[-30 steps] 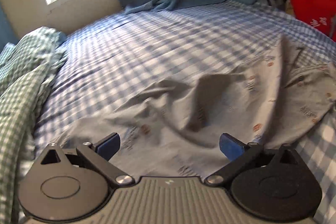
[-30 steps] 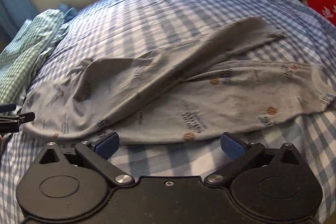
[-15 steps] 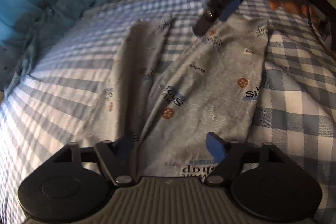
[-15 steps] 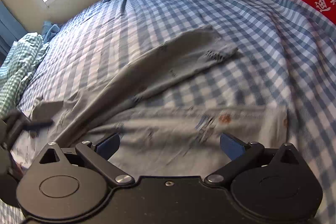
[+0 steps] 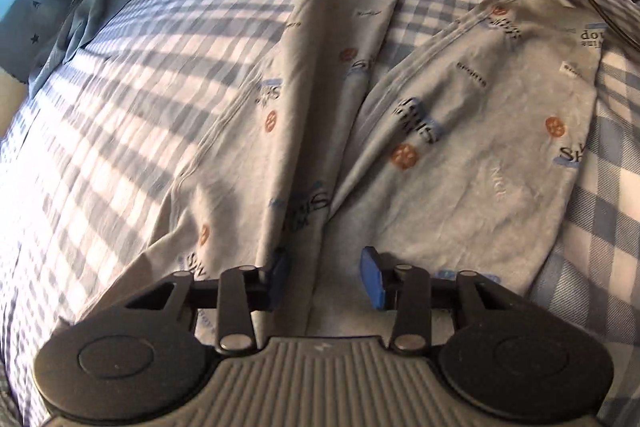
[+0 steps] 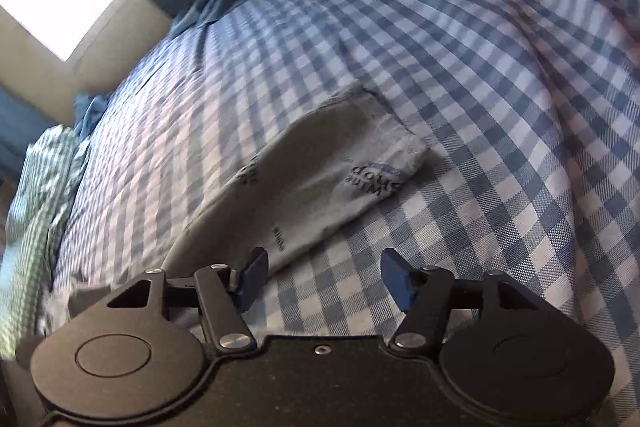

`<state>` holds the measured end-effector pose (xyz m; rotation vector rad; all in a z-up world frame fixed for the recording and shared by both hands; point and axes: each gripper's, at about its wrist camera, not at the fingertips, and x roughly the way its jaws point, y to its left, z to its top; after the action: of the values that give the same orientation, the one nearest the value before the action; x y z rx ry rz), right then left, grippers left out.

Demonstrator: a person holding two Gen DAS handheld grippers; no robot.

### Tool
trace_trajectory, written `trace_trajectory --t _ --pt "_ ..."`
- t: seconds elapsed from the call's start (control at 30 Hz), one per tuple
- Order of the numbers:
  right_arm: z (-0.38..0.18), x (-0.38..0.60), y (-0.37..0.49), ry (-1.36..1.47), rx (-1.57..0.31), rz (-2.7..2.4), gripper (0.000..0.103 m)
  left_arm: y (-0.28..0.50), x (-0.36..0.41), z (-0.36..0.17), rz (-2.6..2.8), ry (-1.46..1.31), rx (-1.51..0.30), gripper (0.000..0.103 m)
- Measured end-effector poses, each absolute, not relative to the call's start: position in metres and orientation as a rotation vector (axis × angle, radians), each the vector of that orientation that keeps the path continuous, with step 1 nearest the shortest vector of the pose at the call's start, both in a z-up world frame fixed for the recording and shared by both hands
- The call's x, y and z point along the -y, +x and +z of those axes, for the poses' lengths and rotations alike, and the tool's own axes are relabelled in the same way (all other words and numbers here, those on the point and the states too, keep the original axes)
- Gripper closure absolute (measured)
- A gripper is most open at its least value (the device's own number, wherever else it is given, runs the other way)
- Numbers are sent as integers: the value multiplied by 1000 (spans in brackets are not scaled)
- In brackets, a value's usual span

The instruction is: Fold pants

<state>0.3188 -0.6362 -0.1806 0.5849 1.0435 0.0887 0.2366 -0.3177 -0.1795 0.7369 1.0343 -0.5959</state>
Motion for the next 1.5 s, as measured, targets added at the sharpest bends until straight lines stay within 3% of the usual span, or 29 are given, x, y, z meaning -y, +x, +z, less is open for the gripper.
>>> trace_trajectory --t 0.1,0.23,0.3,0.37,0.4,0.43,0.47,0.9,1.0,1.23,1.5 --pt "-193 646 330 665 -1041 27 46 238 320 -180 -556 756 -1055 70" --pt "-200 664 343 777 -994 -66 54 245 323 -181 -498 751 -1092 94" --pt "-202 672 345 826 -974 -107 60 251 324 -181 -475 737 -1108 100" --pt "-206 680 348 864 -959 -142 70 254 325 -179 -459 719 -1119 103" --pt "-208 684 349 880 -954 -156 79 256 324 -177 -452 704 -1126 103" --pt "-208 687 350 894 -949 -162 95 257 323 -175 -447 689 -1131 103" --pt "-208 690 350 906 -941 -159 102 258 322 -172 -441 671 -1131 103" --pt "-62 701 278 645 -789 12 102 192 312 -101 -603 654 -964 103" --pt "-66 701 240 608 -819 -17 102 169 313 -116 -637 706 -975 103" --pt "-135 690 182 598 -981 -138 102 150 314 -145 -639 745 -1010 103" --pt "-121 677 157 512 -962 -143 102 152 311 -143 -674 758 -1023 103"
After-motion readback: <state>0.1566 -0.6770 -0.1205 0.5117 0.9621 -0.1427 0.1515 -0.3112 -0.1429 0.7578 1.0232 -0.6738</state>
